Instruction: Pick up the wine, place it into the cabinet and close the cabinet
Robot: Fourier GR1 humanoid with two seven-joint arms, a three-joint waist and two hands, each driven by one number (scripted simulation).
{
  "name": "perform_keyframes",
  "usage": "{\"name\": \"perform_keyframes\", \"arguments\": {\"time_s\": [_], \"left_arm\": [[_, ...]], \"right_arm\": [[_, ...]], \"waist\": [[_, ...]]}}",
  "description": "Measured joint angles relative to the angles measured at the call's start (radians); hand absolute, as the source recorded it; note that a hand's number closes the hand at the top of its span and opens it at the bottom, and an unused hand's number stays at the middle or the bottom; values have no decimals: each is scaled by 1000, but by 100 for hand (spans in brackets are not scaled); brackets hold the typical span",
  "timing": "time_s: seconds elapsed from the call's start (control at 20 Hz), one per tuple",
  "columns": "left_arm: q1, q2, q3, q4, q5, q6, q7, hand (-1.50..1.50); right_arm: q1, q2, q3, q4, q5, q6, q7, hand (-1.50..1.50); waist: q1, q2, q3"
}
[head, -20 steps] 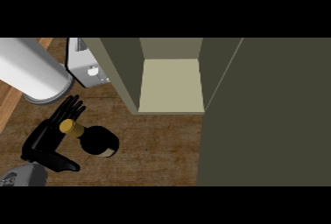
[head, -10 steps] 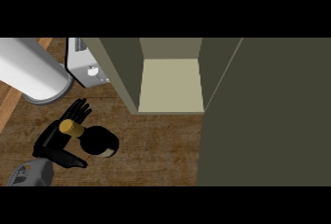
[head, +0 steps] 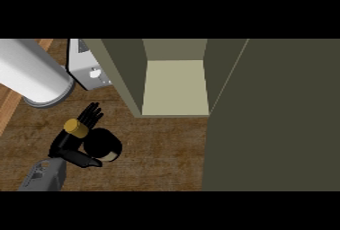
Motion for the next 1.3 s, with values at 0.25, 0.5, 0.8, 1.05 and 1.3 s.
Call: {"name": "perform_keyframes", "arguments": {"time_s": [0.25,0.5,0.8,1.05,1.3], "left_arm": [[-34,0,-5,111,-20,28,-69,-150],[-47,-8,-1,172,-2,7,-83,-150],[-56,-12,-6,222,8,-5,-105,-150],[-67,-11,-17,269,0,-16,-137,150],[-78,-25,-28,281,1,-10,-150,150]], "right_arm": [[5,5,2,2,8,2,-8,-150],[34,19,22,3,32,7,-39,-150],[34,15,9,13,16,15,-48,-150],[23,12,10,17,21,16,-44,-150],[12,11,3,14,24,7,-31,-150]], "waist": [[-1,0,1],[-3,1,0],[-4,2,-1],[-8,3,0],[-6,1,1]]}}
